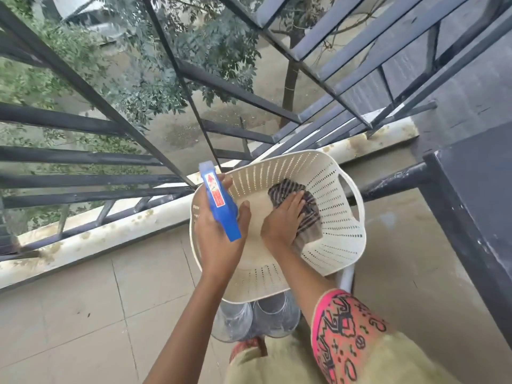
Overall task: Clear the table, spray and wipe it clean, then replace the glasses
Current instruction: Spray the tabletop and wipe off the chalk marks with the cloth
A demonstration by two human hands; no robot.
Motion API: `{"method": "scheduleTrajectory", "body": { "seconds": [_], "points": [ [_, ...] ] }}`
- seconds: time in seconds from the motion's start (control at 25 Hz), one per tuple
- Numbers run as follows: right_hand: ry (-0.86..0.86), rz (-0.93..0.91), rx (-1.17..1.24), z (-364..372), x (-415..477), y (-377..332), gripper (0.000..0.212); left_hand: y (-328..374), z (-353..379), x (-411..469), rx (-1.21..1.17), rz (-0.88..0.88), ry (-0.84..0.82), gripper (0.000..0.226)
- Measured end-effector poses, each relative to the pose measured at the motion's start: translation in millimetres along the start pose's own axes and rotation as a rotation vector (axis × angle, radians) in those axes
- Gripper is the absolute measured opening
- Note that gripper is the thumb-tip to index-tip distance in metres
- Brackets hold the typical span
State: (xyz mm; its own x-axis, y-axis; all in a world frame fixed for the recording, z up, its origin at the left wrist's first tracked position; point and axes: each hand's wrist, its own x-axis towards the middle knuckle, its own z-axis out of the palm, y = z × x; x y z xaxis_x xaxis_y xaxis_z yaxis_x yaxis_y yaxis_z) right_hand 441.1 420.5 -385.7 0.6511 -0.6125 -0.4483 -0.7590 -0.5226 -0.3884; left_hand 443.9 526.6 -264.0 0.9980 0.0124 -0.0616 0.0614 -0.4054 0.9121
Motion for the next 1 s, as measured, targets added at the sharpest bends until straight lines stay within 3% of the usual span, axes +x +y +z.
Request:
{"method": "scheduleTrajectory", "body": {
  "seconds": [0.2,0.48,0.6,0.72,0.8,0.92,1.0],
  "points": [
    [0.061,0.140,0.589,-42,-6,-4,0.046,12,0,-3,-0.025,-0.063,0.026,0.040],
    [-0.002,0.167,1.400,-163,-66,-8,0.020,72,-27,-32,-0.120,0.018,-0.067,0.036],
    [-0.010,0.066,1.660,-237,-113,-4,0.023,122,-41,-53,-0.160,0.063,-0.124,0.018],
    [0.004,-0.039,1.813,-307,-163,7,0.033,171,-50,-68,-0.237,0.097,-0.190,0.017],
    [0.078,-0.134,1.937,-357,-203,28,0.037,207,-55,-82,-0.290,0.138,-0.245,0.025],
    [0.251,-0.260,2.081,-408,-256,71,0.027,245,-54,-106,-0.336,0.190,-0.288,0.022],
    [0.348,-0.326,2.125,-422,-276,97,0.041,262,-47,-123,-0.341,0.232,-0.336,0.015]
  ]
}}
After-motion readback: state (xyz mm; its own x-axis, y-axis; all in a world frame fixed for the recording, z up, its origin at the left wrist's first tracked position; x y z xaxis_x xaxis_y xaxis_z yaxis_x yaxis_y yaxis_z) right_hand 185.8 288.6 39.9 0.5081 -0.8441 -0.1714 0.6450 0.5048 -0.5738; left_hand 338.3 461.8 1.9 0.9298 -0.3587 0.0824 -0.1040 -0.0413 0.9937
